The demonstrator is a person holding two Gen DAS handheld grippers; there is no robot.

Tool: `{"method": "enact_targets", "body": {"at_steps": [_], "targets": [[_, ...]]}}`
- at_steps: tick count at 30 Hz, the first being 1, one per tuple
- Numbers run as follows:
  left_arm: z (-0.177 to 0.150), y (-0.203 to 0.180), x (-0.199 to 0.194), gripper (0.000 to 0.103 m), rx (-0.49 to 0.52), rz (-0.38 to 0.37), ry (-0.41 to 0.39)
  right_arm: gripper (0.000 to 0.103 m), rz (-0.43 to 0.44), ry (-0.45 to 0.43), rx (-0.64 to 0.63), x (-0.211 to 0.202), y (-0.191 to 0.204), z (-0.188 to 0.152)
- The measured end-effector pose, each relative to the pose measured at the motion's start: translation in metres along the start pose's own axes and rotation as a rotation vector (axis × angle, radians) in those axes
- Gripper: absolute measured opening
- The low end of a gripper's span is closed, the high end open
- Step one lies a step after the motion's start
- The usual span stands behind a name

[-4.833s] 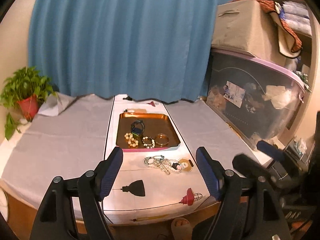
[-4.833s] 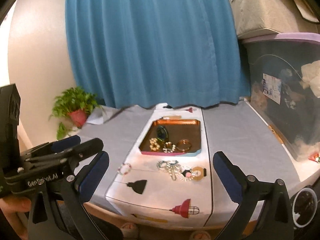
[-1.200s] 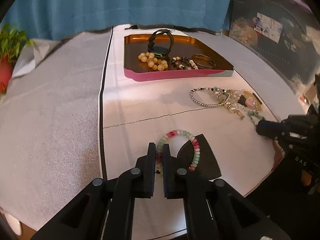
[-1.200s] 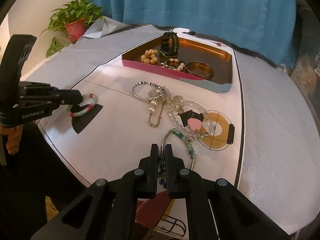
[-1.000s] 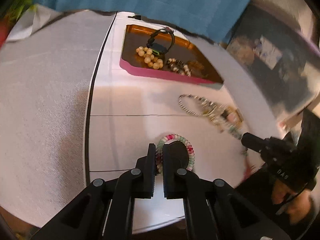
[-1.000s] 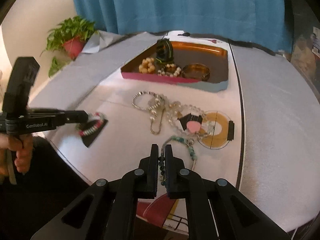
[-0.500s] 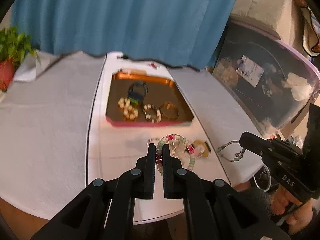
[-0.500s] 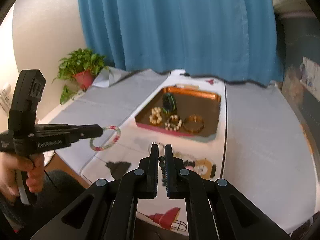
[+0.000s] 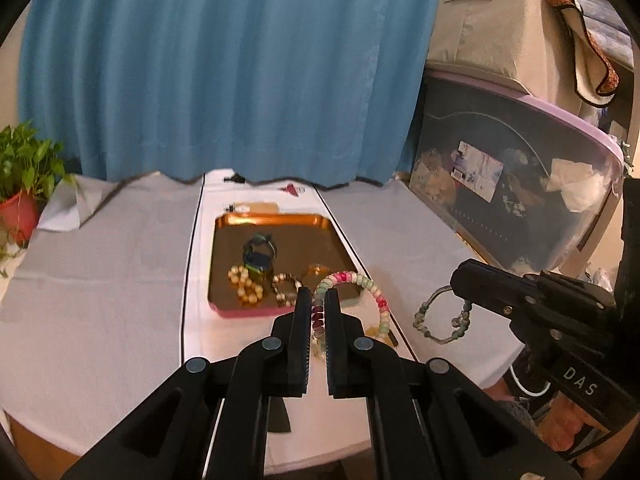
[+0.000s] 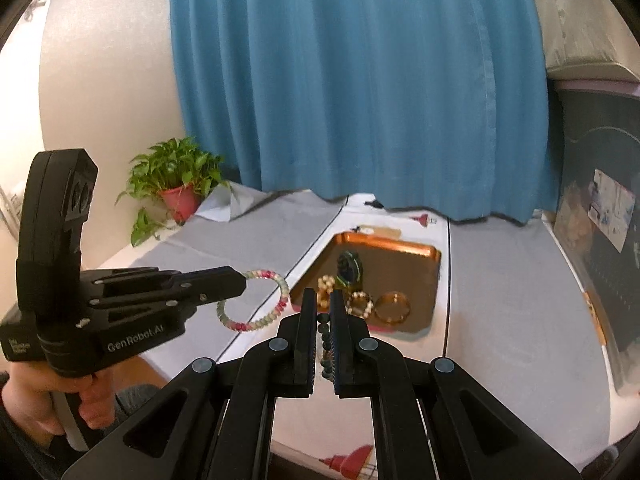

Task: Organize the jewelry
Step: 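Lift and carry the pink-and-green bracelet with the left tool while the right carries the teal bracelet to the tray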

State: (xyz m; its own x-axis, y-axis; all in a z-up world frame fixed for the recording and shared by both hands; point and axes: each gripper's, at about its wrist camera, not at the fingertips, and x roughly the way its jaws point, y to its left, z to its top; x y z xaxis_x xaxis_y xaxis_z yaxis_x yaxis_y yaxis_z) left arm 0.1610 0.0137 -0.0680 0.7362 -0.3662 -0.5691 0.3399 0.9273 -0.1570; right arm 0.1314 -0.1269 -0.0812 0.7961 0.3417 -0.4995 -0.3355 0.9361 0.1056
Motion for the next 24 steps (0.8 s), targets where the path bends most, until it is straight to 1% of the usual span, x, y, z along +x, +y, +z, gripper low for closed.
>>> {"method": "enact_targets", "body": {"at_steps": [2,4,9,12,20,24], "targets": [[0.002,0.003,0.004,0.004,0.013,0.009,-0.012,0.006,0.001,-0.005,-0.006,0.003,0.000,0.004],[0.004,0.011,0.014,0.004,0.018,0.021,-0.003,0.006,0.002,-0.005,-0.010,0.005,-0.003,0.008],[0.010,0.037,0.042,0.004,-0.011,0.038,0.011,0.006,-0.012,-0.009,0.005,0.024,-0.018,0.018],[0.014,0.051,0.060,0.004,-0.018,0.049,0.020,0.006,-0.022,0.006,0.016,0.045,-0.034,0.022],[0.026,0.093,0.126,0.004,-0.048,0.084,0.047,0.006,-0.043,0.028,0.025,0.104,-0.070,0.031],[0.028,0.118,0.164,0.004,-0.099,0.105,0.067,0.006,-0.043,0.024,0.040,0.135,-0.089,0.037]]}}
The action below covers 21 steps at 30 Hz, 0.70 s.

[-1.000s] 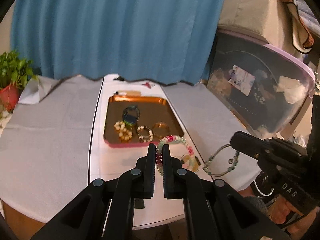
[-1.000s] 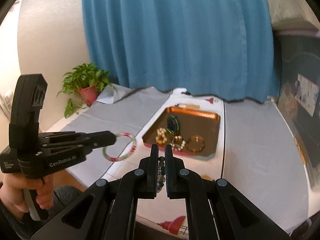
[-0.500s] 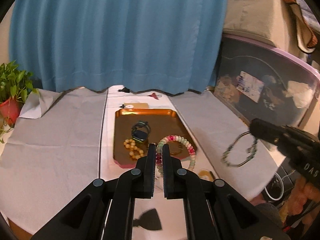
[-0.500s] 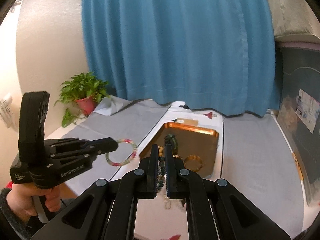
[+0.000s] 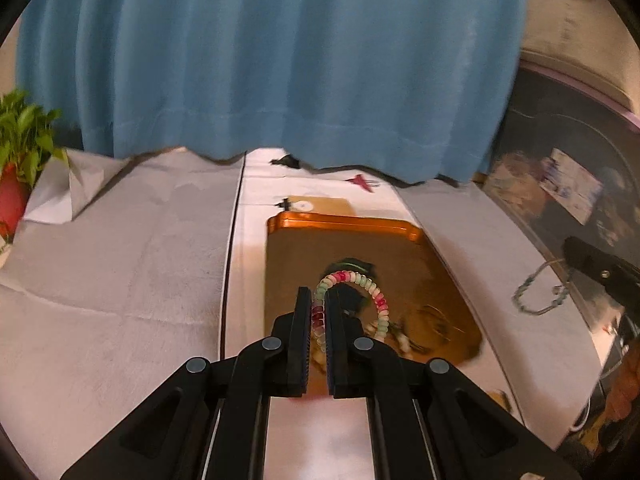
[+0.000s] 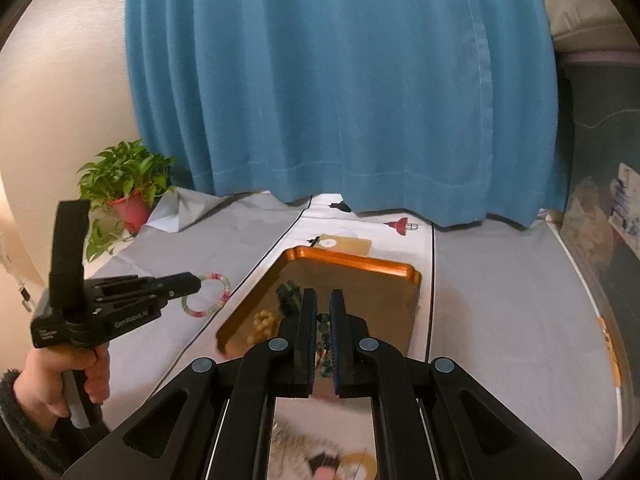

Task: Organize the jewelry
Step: 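Lift and carry the pink-and-green bracelet with the left tool while the right carries the teal bracelet to the tray, then lower both bracelets into the tray and open the left tool while the right opens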

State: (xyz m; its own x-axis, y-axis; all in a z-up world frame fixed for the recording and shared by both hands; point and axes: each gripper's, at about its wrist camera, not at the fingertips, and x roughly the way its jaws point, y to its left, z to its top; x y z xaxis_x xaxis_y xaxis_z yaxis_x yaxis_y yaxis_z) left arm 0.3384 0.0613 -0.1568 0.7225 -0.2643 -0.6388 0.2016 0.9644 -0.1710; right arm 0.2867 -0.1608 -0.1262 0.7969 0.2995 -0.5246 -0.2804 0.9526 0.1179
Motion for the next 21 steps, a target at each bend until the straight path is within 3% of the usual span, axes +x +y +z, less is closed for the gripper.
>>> {"method": "enact_targets", "body": {"at_steps": [9,19,20,21], "targets": [[-0.001,0.020,0.077,0.004,-0.077,0.009,0.027,0.006,-0.025,-0.005,0.025,0.074,-0.029,-0.007],[-0.010,0.022,0.126,0.005,-0.051,0.062,0.134,0.007,-0.084,0.172,-0.024,0.150,-0.049,-0.041],[-0.010,0.021,0.126,0.008,-0.037,0.073,0.138,0.008,-0.084,0.176,-0.026,0.150,-0.049,-0.041],[-0.010,0.016,0.123,0.022,-0.008,0.090,0.131,0.009,-0.083,0.179,-0.027,0.150,-0.050,-0.042]]}}
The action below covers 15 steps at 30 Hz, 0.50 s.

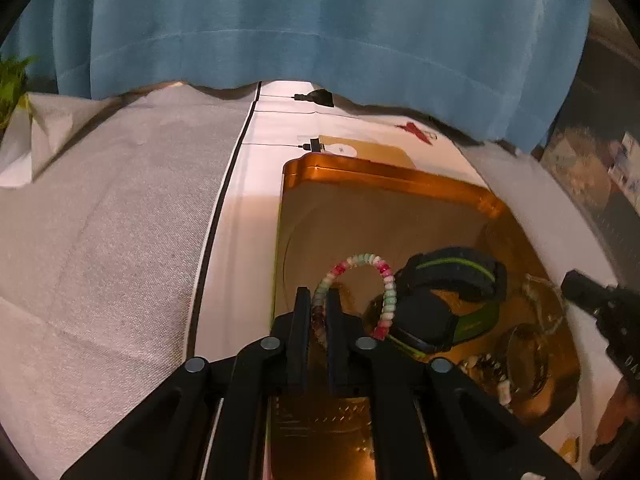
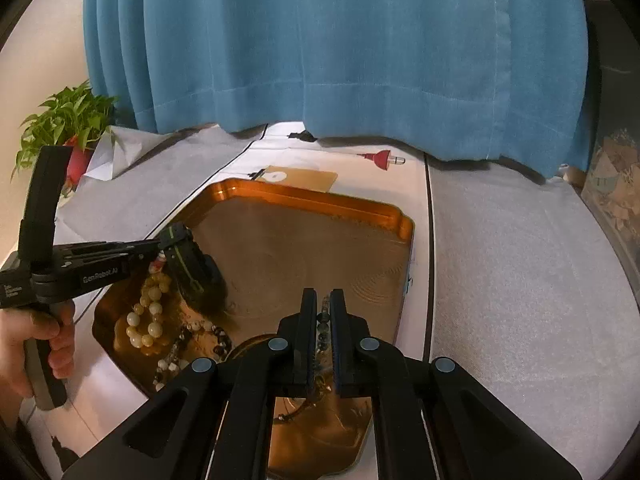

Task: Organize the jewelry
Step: 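Lower both bracelets into the tray and open the left tool while the right opens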

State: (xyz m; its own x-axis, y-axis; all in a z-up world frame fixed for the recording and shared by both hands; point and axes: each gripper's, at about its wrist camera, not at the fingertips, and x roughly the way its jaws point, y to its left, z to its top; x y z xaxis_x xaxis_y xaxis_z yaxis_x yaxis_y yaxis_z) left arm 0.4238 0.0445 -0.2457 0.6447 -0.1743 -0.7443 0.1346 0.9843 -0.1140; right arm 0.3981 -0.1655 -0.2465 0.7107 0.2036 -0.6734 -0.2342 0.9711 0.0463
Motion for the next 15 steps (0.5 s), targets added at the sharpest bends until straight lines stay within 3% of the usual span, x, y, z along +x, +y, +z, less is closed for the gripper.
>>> {"method": "enact_targets", "body": {"at_steps": [1,2,3,4,5,10,15], "targets": [[-0.001,-0.006,-0.007,0.033,0.040,0.021,-0.024,0.017,-0.008,0.005,0.003,0.000,-0.002,0.000],[-0.002,-0.012,-0.015,0.045,0.075,0.020,-0.054,0.037,-0.021,0.017,0.014,0.001,-0.004,0.000],[-0.004,-0.018,-0.026,0.059,0.108,0.038,-0.088,0.052,-0.022,0.021,0.034,-0.001,-0.008,-0.001],[-0.004,-0.023,-0.034,0.063,0.129,0.049,-0.110,0.076,-0.019,0.010,0.051,-0.005,-0.011,-0.002],[-0.007,-0.028,-0.045,0.065,0.145,0.050,-0.130,0.080,-0.020,-0.017,0.076,-0.013,-0.015,-0.003],[-0.031,-0.033,-0.097,0.065,0.105,-0.032,-0.130,0.080,0.007,-0.062,0.142,-0.061,-0.016,-0.012],[-0.063,-0.041,-0.138,0.065,0.095,-0.046,-0.108,0.080,-0.039,-0.086,0.142,-0.123,-0.001,-0.047]]}}
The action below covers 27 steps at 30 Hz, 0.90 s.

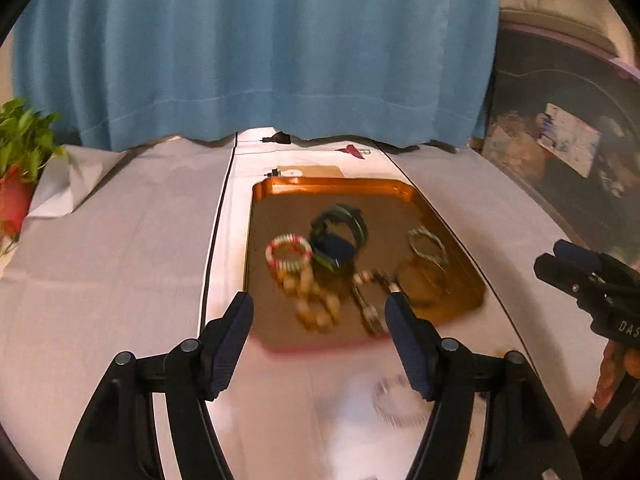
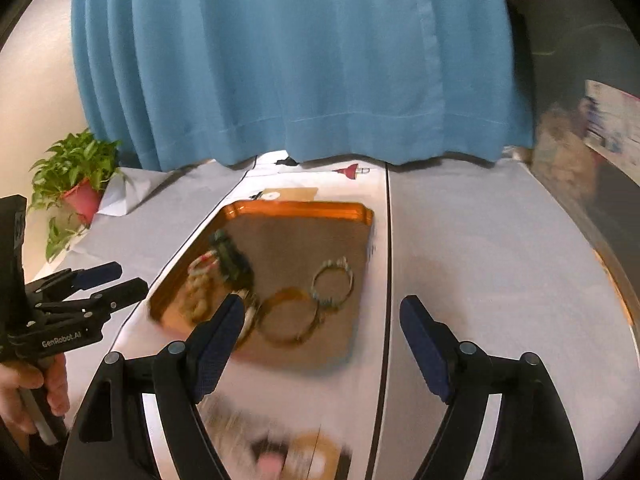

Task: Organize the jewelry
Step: 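Lower both bracelets into the tray and open the left tool while the right opens, then withdraw both open tools from the tray back over the remaining jewelry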

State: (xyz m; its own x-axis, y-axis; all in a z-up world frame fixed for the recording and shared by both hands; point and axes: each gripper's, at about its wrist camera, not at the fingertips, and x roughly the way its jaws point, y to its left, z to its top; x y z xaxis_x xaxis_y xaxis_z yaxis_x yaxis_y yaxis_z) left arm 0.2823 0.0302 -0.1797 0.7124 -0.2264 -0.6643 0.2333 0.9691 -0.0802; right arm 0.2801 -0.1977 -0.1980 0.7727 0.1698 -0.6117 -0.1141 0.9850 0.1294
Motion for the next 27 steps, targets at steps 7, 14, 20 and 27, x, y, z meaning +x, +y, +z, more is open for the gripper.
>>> {"method": "enact_targets", "body": {"at_steps": [7,14,20,27], "targets": [[-0.043,-0.020,-0.075,0.065,0.023,-0.016,0.018,0.084,-0.068,-0.044,-0.003,-0.090,0.009,-0.057],[-0.063,-0.047,-0.137,0.065,0.003,-0.053,0.002,0.095,0.002,-0.035,0.015,-0.153,0.028,-0.082],[-0.065,-0.075,-0.181,0.069,0.007,-0.075,0.014,0.103,0.004,-0.097,0.006,-0.211,0.059,-0.077],[-0.063,-0.084,-0.220,0.078,-0.036,-0.075,-0.028,0.103,-0.065,-0.149,-0.053,-0.255,0.082,-0.067]]}}
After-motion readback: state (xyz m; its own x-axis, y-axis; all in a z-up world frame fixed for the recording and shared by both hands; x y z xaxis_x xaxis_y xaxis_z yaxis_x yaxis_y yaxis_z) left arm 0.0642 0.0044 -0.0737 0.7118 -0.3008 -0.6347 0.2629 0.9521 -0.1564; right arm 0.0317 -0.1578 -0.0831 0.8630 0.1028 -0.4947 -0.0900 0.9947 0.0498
